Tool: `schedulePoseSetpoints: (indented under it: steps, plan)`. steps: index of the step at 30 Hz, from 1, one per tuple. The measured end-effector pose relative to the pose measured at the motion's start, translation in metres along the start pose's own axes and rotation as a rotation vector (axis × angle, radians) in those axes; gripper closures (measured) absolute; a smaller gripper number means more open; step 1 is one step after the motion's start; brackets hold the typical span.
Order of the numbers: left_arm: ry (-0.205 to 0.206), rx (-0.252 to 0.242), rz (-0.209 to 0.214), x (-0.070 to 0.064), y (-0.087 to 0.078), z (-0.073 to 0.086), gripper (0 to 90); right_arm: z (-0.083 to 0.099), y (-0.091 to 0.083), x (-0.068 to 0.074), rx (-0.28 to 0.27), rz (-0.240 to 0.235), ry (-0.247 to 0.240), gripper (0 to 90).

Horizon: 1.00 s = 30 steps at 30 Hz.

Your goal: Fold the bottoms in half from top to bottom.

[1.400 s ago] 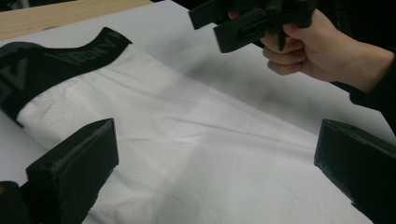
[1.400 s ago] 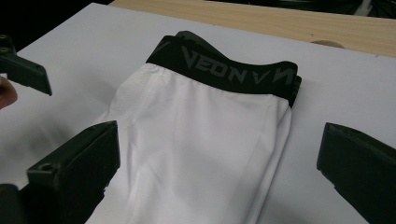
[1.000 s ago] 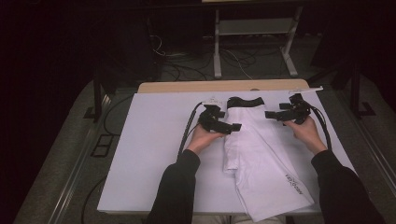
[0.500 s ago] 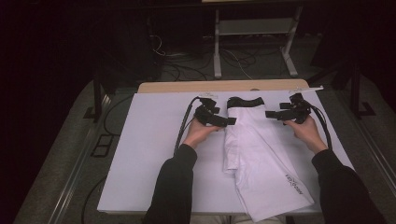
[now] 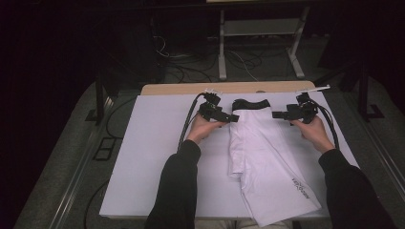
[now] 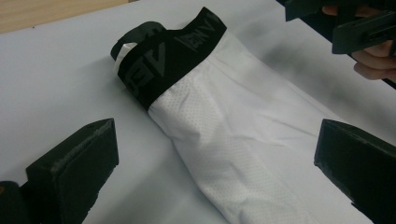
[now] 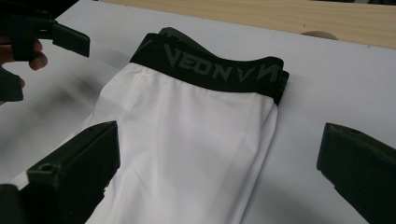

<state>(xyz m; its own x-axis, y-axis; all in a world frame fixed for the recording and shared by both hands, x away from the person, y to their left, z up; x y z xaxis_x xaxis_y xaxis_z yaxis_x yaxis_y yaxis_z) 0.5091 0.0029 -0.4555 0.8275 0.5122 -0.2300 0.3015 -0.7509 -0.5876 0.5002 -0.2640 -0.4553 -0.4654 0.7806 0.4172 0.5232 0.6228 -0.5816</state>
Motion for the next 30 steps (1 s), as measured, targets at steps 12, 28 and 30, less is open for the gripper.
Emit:
schedulePoseSetpoints:
  steps: [12,28,30]
  plan:
    - [-0.051,-0.014,0.028,0.007,0.008,-0.006,0.0,-0.003,0.008,-0.007,0.067,0.026,0.010,0.0]
    - [-0.098,-0.002,0.048,0.011,0.017,0.000,1.4,-0.003,0.020,-0.018,0.121,0.055,0.074,13.5]
    - [-0.115,-0.003,0.058,0.012,0.019,0.002,3.9,-0.001,0.022,-0.021,0.131,0.049,0.091,14.8]
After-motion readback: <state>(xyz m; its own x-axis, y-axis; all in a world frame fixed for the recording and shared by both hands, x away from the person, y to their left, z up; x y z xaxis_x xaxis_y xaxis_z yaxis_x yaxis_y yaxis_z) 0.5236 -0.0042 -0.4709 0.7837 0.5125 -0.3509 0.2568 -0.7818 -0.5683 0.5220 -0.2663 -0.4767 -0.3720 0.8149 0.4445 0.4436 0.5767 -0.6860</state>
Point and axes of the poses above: each handheld gripper's, and its own axes: y roughly forward along the jaws, z roughly out of its underside, x roughly to its left, the point moved 6 cm from there along y, roughly forward along the jaws, and after that the axes turned 8 degrees about y, right-handed, at the moved point
